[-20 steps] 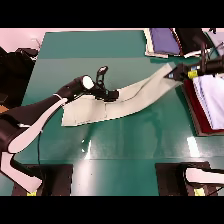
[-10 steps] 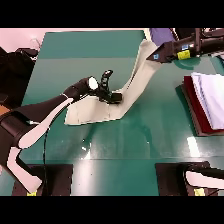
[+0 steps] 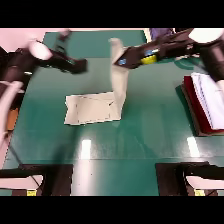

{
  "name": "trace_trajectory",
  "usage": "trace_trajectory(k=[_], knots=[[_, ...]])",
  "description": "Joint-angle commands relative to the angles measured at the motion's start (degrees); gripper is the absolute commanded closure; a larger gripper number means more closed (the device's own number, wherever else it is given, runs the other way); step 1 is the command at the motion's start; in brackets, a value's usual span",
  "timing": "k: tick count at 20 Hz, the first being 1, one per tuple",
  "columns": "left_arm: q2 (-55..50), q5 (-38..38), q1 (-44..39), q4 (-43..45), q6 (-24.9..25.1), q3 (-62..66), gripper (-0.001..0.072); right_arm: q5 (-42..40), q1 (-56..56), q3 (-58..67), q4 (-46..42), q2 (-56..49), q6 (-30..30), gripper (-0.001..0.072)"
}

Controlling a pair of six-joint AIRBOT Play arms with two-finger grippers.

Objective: Fold the shirts.

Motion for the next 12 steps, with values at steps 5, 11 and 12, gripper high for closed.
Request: trace_trajectory(k=[5,11,12], knots=[[18.56,-3.61,16.22,6.43,1.14,0.48,0.0680,-19.87,20.33,5.29,9.46,-17.73,-12.04,0.0403],[18.86,-6.80,12.79,6.19,2.14,-0.74,0.0681,-6.67,10.01,-0.09,-6.54,-12.74,-5.16,0.0408],[18.84,-6.54,11.06,6.21,2.27,-1.20,0.0681,-6.01,7.34,-4.33,-9.03,-10.45,-3.87,0.0408]])
